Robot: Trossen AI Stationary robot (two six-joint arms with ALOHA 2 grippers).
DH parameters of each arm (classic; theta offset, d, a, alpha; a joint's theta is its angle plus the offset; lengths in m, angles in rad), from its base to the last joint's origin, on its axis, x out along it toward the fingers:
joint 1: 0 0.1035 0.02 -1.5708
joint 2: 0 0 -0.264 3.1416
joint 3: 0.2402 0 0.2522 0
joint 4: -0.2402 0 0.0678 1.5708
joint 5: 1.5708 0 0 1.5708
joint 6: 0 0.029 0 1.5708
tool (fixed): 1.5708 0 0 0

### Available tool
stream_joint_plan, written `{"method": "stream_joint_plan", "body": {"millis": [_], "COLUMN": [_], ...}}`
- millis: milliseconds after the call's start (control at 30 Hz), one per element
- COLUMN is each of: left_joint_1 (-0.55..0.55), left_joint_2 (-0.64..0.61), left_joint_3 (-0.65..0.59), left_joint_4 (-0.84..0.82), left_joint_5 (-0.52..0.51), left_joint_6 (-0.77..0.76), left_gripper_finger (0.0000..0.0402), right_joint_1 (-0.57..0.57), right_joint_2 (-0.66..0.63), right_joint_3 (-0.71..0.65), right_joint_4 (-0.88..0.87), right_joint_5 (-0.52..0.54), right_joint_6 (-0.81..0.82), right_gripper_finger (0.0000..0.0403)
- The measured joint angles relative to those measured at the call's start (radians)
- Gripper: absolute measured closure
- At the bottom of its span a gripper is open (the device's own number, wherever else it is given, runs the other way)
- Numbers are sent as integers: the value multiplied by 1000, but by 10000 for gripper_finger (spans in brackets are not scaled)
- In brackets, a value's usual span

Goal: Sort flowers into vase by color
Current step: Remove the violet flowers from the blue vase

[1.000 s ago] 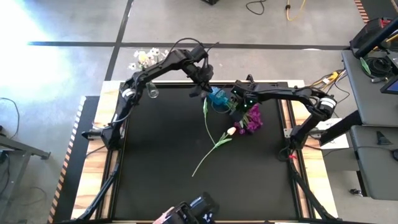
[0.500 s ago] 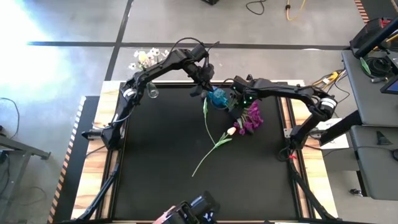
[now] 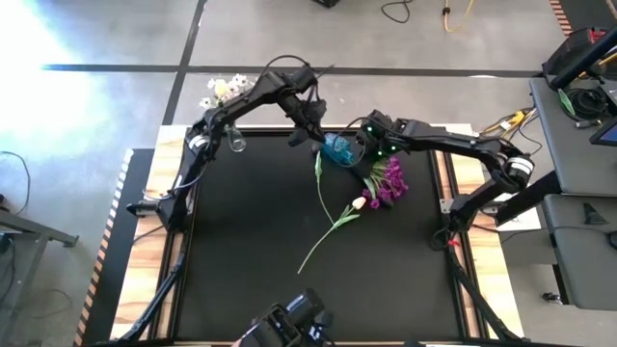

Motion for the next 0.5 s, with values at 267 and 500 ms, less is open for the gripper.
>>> {"method": "stream_joint_plan", "body": {"millis": [267,500], "left_joint_1": [38,34], "left_joint_2": [0,0], "left_joint_3": [-1,-1], "left_joint_4": [0,29], "left_joint_5": [-21,-52], "left_joint_6": [-23,-24], "left_gripper_finger": [401,402], "right_joint_1": [-86,-161], "right_joint_2": [104,258], "right_joint_3": [-16,30], "right_joint_4": [272,320], "right_joint_5": [72,-37], "right_joint_6": [90,49], "right_gripper_finger": [392,394]}}
